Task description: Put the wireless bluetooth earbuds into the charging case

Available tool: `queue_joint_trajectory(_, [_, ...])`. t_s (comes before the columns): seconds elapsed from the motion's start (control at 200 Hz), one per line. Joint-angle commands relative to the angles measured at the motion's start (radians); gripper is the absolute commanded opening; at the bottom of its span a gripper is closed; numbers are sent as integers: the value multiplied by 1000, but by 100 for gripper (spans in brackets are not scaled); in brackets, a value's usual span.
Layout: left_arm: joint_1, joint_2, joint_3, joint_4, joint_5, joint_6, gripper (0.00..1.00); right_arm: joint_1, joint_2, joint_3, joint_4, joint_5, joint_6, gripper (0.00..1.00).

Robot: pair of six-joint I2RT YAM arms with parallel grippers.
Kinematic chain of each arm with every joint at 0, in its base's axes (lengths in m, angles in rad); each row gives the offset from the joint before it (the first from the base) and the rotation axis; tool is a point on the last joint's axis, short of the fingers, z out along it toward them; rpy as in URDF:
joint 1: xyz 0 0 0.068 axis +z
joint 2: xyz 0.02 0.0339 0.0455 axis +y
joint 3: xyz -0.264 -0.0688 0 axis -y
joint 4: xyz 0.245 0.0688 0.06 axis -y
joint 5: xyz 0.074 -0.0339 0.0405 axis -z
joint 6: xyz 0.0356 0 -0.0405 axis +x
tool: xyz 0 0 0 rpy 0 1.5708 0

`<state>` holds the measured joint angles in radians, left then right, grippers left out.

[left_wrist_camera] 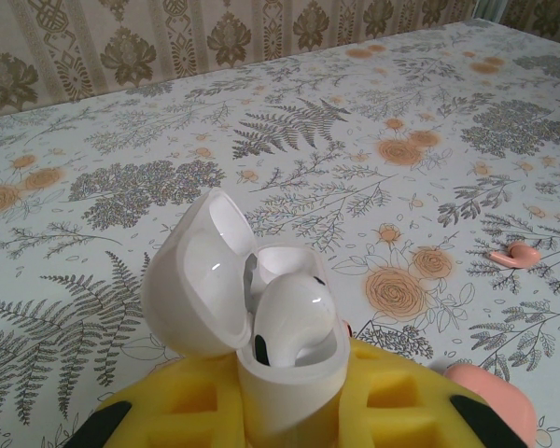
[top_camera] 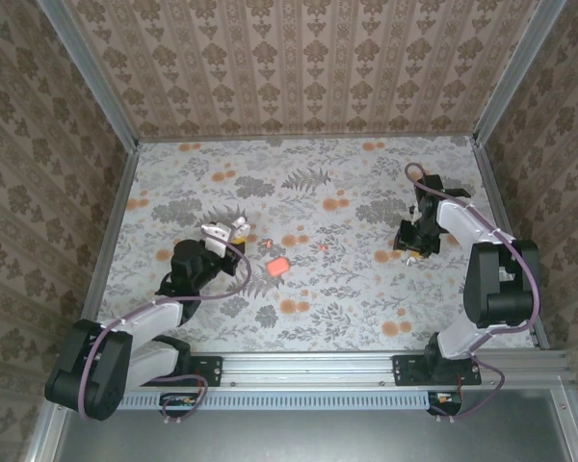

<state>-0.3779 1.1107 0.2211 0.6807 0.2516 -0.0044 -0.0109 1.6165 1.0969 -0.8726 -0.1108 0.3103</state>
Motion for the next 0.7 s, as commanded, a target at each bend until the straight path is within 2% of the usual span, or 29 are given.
queue_joint_trajectory(0.0, [4,-7,29,25,21,7,1,-13,26,36,-87,91,28,40])
queue_joint_trajectory(0.195, [4,8,26,57,111,33,1,-35,99,56,-58,97,34,45])
queue_joint_trajectory(0.35, [-4,35,39,76,184,41,1,-41,177,85,-40,84,22,44])
queue_joint_trajectory(0.695, [-10,44,47,73,199,49,1,-49,240,92,-11,71,15,37])
